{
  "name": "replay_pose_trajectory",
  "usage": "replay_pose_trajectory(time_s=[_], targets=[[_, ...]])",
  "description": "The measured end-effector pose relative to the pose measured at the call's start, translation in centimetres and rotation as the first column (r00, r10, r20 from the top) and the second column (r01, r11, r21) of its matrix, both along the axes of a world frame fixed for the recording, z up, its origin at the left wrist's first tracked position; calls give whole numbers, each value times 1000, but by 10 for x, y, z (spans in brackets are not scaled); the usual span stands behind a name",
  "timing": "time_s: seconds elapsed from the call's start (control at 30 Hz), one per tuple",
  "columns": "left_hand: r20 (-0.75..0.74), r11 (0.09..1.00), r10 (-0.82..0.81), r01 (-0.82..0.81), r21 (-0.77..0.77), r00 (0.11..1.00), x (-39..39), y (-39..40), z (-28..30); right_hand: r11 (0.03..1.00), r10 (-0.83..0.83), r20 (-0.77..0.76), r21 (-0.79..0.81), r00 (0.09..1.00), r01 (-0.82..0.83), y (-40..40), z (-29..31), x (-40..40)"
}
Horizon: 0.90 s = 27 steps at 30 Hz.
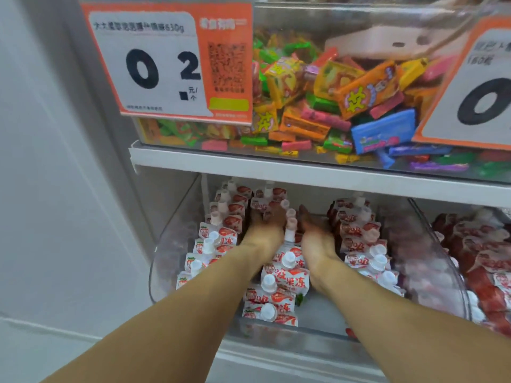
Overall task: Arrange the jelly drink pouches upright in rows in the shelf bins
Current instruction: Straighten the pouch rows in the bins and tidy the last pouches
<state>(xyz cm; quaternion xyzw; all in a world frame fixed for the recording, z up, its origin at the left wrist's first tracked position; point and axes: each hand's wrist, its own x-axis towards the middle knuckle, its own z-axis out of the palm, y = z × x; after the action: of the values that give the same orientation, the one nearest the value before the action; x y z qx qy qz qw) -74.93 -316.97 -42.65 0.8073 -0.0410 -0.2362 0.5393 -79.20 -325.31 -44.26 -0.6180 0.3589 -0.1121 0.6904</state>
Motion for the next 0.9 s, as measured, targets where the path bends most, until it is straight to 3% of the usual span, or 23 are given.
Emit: replay_pose_trajectory(time_s=[0.13,0.27,0.4,0.5,0.7,0.9], targets=[[40,998,-27,30,-63,999,4,5,-1,1000,-7,-1,2,1000,7,-6,-12,4],[20,987,-3,6,-162,1000,10,-2,-2,999,-16,129,54,992,9,-12,-11,9],[73,988,-90,98,-118,993,14,-6,-1,995,-2,184,103,983,-17,-18,-19,12],[19,987,-83,85,-139,996,19,-11,-2,1000,-19,177,23,984,16,-18,-20,16],[-4,983,-125,124,-134,992,25,-22,-10,989,-71,189,144,979,44,-23,-19,16],[-4,987,-106,105,-121,994,24,-21,-9,995,-30,147,104,989,15,-17,-17,15]])
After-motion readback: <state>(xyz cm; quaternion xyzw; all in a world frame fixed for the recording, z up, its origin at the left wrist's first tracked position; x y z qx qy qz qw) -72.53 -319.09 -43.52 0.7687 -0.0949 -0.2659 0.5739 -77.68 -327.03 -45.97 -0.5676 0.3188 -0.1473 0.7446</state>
